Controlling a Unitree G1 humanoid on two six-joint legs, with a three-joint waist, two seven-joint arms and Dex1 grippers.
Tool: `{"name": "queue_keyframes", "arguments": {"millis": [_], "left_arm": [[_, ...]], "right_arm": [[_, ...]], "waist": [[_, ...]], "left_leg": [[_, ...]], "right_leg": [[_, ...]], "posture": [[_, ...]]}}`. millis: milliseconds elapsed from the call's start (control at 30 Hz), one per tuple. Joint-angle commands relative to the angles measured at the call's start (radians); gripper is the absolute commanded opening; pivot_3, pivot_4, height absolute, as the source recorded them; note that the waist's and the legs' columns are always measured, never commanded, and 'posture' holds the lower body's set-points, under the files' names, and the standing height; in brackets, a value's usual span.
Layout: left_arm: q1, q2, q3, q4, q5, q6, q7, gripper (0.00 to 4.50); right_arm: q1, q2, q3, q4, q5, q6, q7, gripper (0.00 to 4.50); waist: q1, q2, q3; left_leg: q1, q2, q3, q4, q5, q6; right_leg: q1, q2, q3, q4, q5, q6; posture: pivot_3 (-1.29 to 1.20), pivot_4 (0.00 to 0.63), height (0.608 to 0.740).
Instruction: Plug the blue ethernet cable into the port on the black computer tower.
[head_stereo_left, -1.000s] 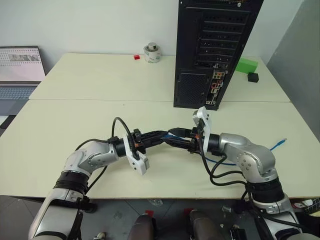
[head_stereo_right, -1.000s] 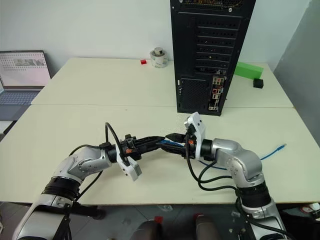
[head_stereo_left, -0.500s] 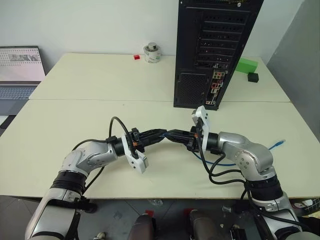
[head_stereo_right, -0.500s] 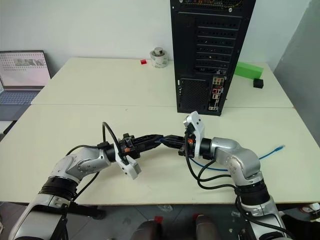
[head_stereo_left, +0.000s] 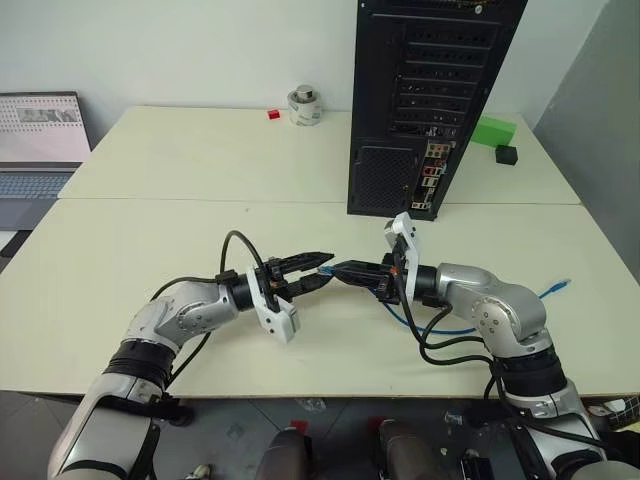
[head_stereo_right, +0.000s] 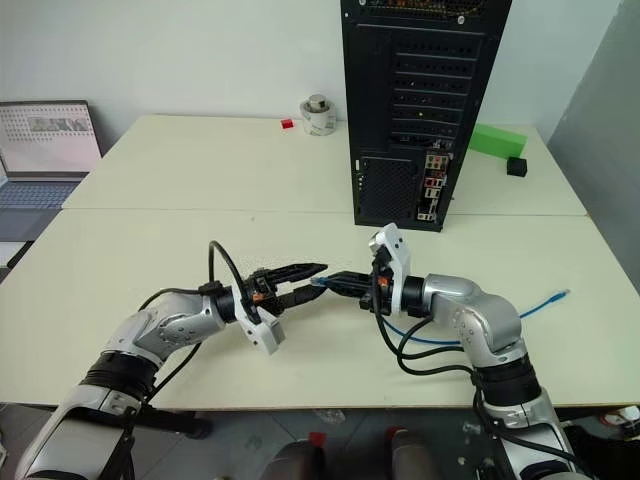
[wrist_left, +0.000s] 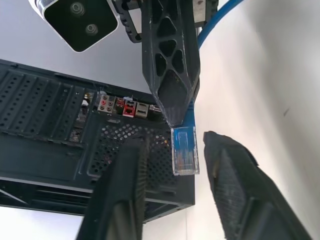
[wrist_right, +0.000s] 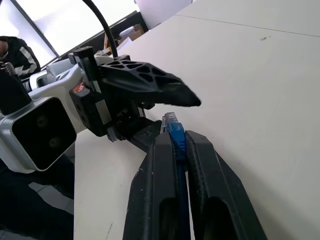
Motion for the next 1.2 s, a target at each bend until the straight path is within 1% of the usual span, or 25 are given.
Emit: {"name": "queue_keyframes", "arguments": {"millis": [33,67,233,333,400,467,567,667,767,900,1200], "left_arm": [[0.006,-0.005,-0.028,-0.028,-0.273,0.153,-0.175,2.88],[0.018,-0.012,-0.018,-0.050,-0.346,0.221,-0.219,3.13],[0.053,-0.028,0.025,-0.174,-0.565,0.494,-0.347,3.13],[0.048,-0.047,0.039,-0.279,-0.694,0.732,-0.417,3.13],[0.023,-0.061,0.053,-0.338,-0.779,0.902,-0.456,3.13],[-0.003,-0.070,0.065,-0.375,-0.821,1.020,-0.478,3.13],[-0.087,-0.103,0.086,-0.400,-0.887,1.224,-0.480,3.13],[-0.150,-0.136,0.110,-0.414,-0.918,1.361,-0.459,3.13],[-0.198,-0.164,0.120,-0.427,-0.919,1.446,-0.437,3.13],[-0.226,-0.185,0.112,-0.456,-0.908,1.514,-0.434,3.13],[-0.245,-0.216,0.119,-0.448,-0.844,1.525,-0.406,3.13]], "right_arm": [[-0.023,-0.006,-0.061,-0.015,0.006,-0.025,-0.036,0.00],[-0.022,-0.012,-0.078,-0.018,-0.008,-0.044,-0.057,0.00],[-0.014,-0.022,-0.152,-0.049,-0.074,-0.125,-0.176,0.00],[-0.020,-0.009,-0.165,-0.068,-0.150,-0.182,-0.286,0.00],[-0.031,0.008,-0.155,-0.066,-0.228,-0.229,-0.379,0.00],[-0.041,0.030,-0.148,-0.055,-0.287,-0.265,-0.452,0.00],[-0.079,0.090,-0.151,-0.012,-0.391,-0.313,-0.612,0.00],[-0.103,0.115,-0.153,0.034,-0.464,-0.342,-0.700,0.00],[-0.120,0.136,-0.165,0.072,-0.499,-0.353,-0.757,0.00],[-0.133,0.143,-0.170,0.109,-0.527,-0.361,-0.794,0.00],[-0.143,0.171,-0.191,0.158,-0.522,-0.381,-0.819,0.00]], "waist": [[-0.001,0.000,0.000],[-0.001,0.000,0.000],[-0.001,0.000,0.000],[-0.001,0.000,0.000],[-0.001,0.000,0.000],[-0.002,0.000,0.000],[-0.002,0.000,0.000],[-0.002,0.000,0.000],[-0.002,0.000,0.000],[-0.002,0.000,0.000],[-0.002,0.000,0.000]], "left_leg": [[0.000,0.000,0.000,0.000,0.000,0.000],[0.000,0.000,0.000,0.000,0.000,0.000],[-0.001,0.000,-0.001,0.000,0.000,0.000],[-0.001,0.000,-0.001,0.000,0.000,0.000],[0.000,0.000,-0.001,0.000,0.000,0.000],[-0.001,0.000,-0.001,0.000,0.000,0.000],[-0.001,0.000,0.000,0.000,0.000,0.000],[-0.001,0.001,0.000,0.000,0.000,0.000],[-0.001,0.000,0.000,0.000,0.000,0.000],[-0.001,0.000,0.000,0.000,0.000,0.000],[-0.001,0.001,0.001,0.000,0.000,0.000]], "right_leg": [[0.000,0.000,0.000,0.000,0.000,0.000],[0.000,0.000,0.000,0.000,0.000,0.000],[0.000,0.000,0.000,0.000,0.000,0.000],[0.000,0.000,-0.001,0.000,0.000,0.000],[0.000,0.001,0.000,0.000,0.000,0.000],[0.000,0.004,0.000,0.000,0.000,0.000],[-0.001,0.005,0.001,0.000,0.000,0.000],[-0.001,0.005,0.002,0.001,0.000,0.000],[-0.001,0.005,0.003,0.000,0.000,0.000],[-0.002,0.005,0.005,0.000,0.000,0.000],[-0.002,0.005,0.005,0.000,0.000,0.000]], "posture": [[0.00,0.150,0.740],[0.00,0.150,0.740],[0.00,0.150,0.740],[0.00,0.150,0.740],[0.00,0.150,0.740],[0.00,0.150,0.740],[0.00,0.150,0.740],[0.00,0.150,0.740],[0.00,0.150,0.740],[0.00,0.150,0.740],[0.00,0.150,0.740]]}}
